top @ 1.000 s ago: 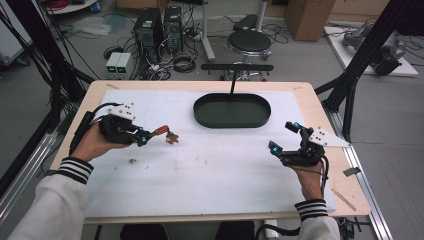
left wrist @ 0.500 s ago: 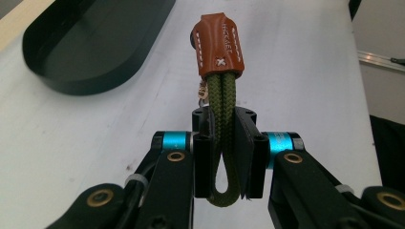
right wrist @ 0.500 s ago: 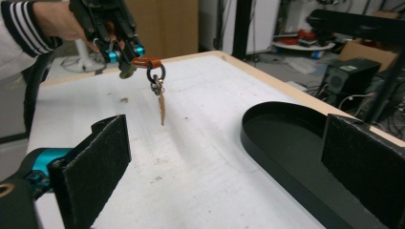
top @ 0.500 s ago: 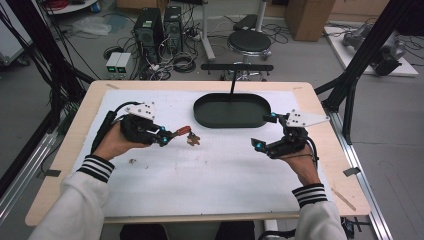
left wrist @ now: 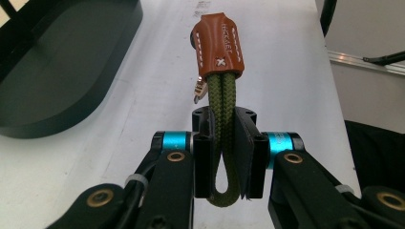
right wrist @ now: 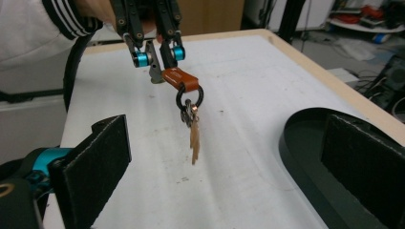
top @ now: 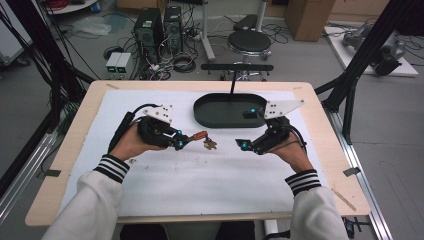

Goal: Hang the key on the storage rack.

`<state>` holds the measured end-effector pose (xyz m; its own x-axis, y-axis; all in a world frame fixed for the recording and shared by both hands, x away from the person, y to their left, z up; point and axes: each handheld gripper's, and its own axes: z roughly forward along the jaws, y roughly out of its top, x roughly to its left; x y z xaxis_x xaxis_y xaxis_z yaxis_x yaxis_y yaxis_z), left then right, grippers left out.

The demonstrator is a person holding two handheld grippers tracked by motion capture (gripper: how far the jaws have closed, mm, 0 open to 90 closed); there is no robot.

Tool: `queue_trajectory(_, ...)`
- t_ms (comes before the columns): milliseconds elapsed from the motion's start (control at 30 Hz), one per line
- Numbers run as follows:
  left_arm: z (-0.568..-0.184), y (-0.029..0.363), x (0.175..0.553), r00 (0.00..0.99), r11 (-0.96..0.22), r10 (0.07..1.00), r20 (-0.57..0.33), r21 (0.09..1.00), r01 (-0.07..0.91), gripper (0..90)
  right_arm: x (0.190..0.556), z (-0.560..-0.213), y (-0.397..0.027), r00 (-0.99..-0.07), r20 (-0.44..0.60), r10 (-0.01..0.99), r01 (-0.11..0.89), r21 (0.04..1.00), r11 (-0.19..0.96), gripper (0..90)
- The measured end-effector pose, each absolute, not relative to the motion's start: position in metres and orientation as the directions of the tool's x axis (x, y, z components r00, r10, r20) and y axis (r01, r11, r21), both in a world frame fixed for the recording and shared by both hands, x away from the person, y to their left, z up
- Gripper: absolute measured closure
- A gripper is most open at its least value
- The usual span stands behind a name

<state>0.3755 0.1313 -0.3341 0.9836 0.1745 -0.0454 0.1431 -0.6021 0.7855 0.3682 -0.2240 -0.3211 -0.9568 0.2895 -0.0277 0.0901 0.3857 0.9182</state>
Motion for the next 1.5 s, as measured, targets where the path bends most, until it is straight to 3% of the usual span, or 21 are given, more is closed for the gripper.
queue_trajectory(533,-0.337,0.110,0.370,0.992,-0.628,0.119,-0.043,0.770,0.109,78.7,0.379,-0.317,-0.169,-0.992,-0.035,0.124,0.036,0.850,0.526,2.8)
queue_trajectory(967,-0.339,0.104,0.367,0.995,-0.654,0.099,-0.032,0.751,0.090,78.6,0.379,-0.328,-0.146,-0.999,-0.021,0.048,0.012,0.797,0.604,6.0)
queue_trajectory(1000,-0.339,0.104,0.367,0.994,-0.653,0.100,-0.033,0.752,0.091,78.7,0.379,-0.330,-0.143,-0.999,-0.009,0.032,0.012,0.790,0.614,11.6)
queue_trajectory(1133,-0.340,0.103,0.366,0.995,-0.662,0.097,-0.034,0.744,0.090,78.7,0.380,-0.331,-0.140,-1.000,0.003,0.011,0.009,0.777,0.629,19.4)
queue_trajectory(1500,-0.343,0.097,0.364,0.996,-0.680,0.083,-0.027,0.729,0.077,78.7,0.378,-0.337,-0.132,-0.999,0.010,-0.034,-0.016,0.723,0.690,35.6)
